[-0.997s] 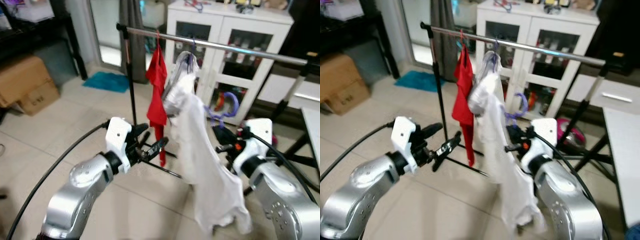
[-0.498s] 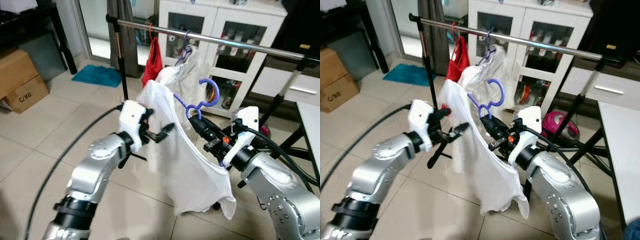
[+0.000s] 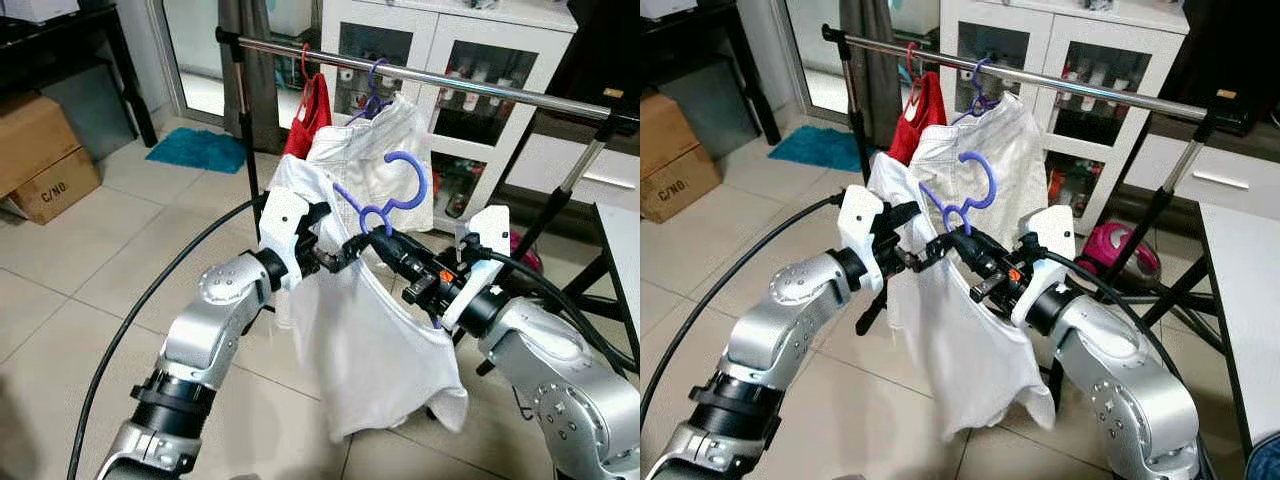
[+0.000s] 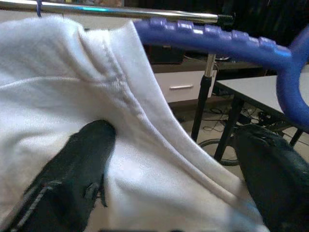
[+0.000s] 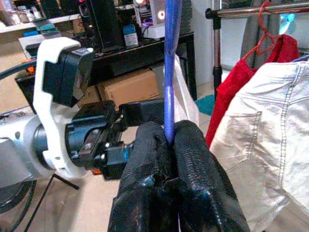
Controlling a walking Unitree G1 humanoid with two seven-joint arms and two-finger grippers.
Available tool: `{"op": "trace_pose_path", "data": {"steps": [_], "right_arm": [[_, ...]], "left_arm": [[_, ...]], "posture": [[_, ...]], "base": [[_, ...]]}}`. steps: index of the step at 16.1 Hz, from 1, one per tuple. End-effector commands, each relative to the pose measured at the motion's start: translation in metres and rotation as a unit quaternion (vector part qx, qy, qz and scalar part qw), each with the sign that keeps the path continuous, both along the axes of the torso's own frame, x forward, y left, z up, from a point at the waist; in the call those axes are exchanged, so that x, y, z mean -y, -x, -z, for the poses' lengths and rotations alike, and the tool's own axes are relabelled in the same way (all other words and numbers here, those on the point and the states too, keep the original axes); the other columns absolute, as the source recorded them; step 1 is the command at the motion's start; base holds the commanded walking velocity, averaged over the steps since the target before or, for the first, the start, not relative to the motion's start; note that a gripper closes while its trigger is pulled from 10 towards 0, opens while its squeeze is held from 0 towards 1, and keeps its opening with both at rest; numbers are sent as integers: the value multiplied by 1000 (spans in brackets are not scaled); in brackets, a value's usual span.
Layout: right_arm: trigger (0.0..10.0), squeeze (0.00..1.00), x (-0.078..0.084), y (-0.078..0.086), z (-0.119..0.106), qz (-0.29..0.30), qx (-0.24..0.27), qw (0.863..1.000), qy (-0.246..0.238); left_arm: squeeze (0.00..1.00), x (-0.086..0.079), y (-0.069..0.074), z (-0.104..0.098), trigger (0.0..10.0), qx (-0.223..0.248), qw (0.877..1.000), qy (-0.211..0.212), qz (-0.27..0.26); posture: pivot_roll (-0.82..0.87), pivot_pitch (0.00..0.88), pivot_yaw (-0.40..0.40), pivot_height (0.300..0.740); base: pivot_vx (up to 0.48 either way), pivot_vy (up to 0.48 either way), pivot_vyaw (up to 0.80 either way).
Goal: Hang hanger
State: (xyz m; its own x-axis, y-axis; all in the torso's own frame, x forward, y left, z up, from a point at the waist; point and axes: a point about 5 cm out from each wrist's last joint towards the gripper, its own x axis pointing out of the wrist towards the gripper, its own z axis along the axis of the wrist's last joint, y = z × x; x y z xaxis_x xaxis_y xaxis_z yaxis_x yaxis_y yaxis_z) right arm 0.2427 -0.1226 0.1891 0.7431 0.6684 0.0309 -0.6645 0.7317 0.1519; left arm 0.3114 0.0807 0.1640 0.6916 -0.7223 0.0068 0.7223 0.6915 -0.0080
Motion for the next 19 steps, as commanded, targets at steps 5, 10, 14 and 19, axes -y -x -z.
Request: {"op": "trace_pose_path", "data": {"steps": [5, 10, 14, 19], "right_arm": [[0, 0, 6, -7, -4, 21, 9, 1000, -16], [0, 0, 9, -13, -3, 23, 0, 999, -30], [0, 0, 6, -13, -4, 3, 0, 999, -35], [0, 0, 5, -13, -5, -6, 1, 999, -35]], "left_arm": [[0, -1, -2, -2, 0, 28, 998, -12, -52], [0, -6, 1, -3, 0, 41, 993, -14, -110], [0, -9, -3, -1, 0, 38, 992, -11, -119], [0, -6, -8, -1, 0, 33, 996, -21, -78]], "posture": [[23, 0, -24, 740], [34, 0, -36, 740], [35, 0, -45, 740], [33, 0, -45, 740]], "base": [[0, 0, 0], [0, 0, 0], [0, 0, 0], [0, 0, 0]]}}
